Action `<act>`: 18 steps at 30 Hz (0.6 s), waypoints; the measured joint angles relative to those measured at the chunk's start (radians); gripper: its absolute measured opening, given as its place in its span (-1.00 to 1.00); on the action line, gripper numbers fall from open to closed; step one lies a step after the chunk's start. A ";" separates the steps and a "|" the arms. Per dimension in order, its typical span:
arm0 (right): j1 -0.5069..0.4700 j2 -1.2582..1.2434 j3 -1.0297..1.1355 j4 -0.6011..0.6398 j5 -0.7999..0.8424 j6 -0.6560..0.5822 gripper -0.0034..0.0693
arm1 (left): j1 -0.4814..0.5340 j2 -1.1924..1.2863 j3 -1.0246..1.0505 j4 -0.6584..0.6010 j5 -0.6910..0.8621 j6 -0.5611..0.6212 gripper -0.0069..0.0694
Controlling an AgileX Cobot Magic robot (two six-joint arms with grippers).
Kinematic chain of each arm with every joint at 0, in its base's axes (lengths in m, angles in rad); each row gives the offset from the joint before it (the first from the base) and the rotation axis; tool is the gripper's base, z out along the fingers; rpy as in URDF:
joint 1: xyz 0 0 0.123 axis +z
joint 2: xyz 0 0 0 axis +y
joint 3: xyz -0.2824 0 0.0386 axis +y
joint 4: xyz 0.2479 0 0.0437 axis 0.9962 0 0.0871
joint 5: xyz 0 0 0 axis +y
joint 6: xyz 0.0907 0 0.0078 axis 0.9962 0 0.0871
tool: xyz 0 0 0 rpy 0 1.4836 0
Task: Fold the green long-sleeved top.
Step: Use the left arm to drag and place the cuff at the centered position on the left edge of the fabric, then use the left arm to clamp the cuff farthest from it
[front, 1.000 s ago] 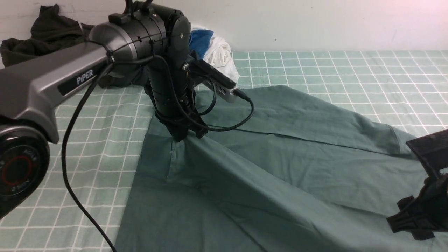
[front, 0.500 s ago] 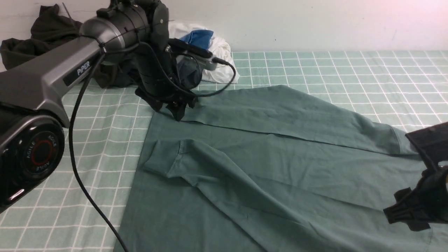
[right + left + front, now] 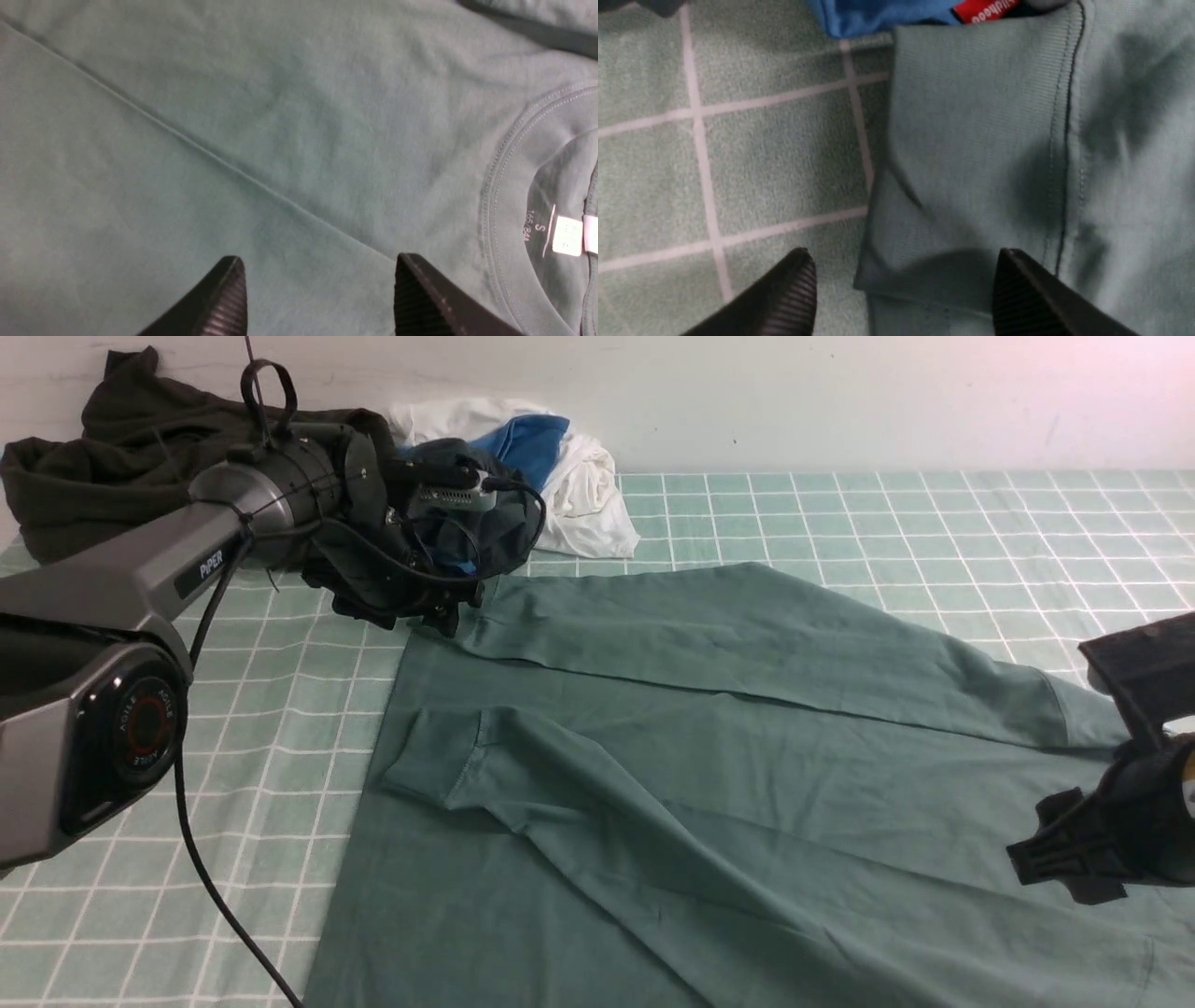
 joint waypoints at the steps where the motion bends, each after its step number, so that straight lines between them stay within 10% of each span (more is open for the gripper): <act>1: 0.000 0.000 0.000 0.000 -0.003 0.000 0.20 | 0.000 0.002 0.000 -0.007 -0.005 0.000 0.39; 18: 0.000 0.000 -0.001 0.000 -0.018 0.000 0.20 | -0.001 0.001 -0.003 -0.020 -0.012 0.034 -0.75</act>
